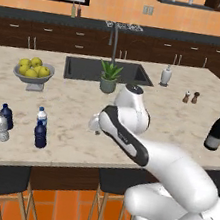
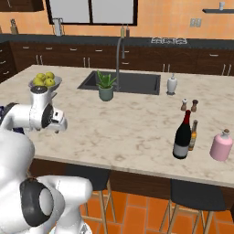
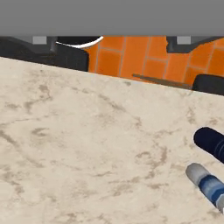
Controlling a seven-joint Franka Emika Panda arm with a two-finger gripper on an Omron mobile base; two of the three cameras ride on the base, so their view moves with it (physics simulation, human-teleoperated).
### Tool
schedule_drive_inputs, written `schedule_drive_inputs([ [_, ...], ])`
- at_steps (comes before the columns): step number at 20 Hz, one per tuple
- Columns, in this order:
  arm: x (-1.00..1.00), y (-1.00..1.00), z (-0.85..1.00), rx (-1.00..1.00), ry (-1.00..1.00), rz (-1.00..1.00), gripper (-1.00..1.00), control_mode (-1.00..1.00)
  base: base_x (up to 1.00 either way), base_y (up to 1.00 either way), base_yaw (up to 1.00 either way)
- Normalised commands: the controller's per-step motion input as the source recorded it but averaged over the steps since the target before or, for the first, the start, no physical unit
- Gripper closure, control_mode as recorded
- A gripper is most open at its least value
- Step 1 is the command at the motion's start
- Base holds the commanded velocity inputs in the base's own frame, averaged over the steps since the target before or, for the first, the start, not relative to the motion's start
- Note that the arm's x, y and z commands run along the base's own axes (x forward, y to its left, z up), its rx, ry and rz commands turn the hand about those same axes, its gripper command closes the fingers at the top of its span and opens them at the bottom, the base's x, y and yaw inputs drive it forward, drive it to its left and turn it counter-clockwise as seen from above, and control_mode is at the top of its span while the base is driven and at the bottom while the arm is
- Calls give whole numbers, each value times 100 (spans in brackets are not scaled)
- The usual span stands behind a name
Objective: Move the plastic bottles in the middle to the plastics group, and the glass bottles in the middle to the glass group.
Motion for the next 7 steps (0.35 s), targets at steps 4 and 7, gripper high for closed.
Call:
schedule_drive_inputs([
  [4,-79,-85,17,-10,-9,0,-100,-100,0,0,0],
  [7,-88,-80,24,-1,-20,0,-100,-100,0,0,0],
])
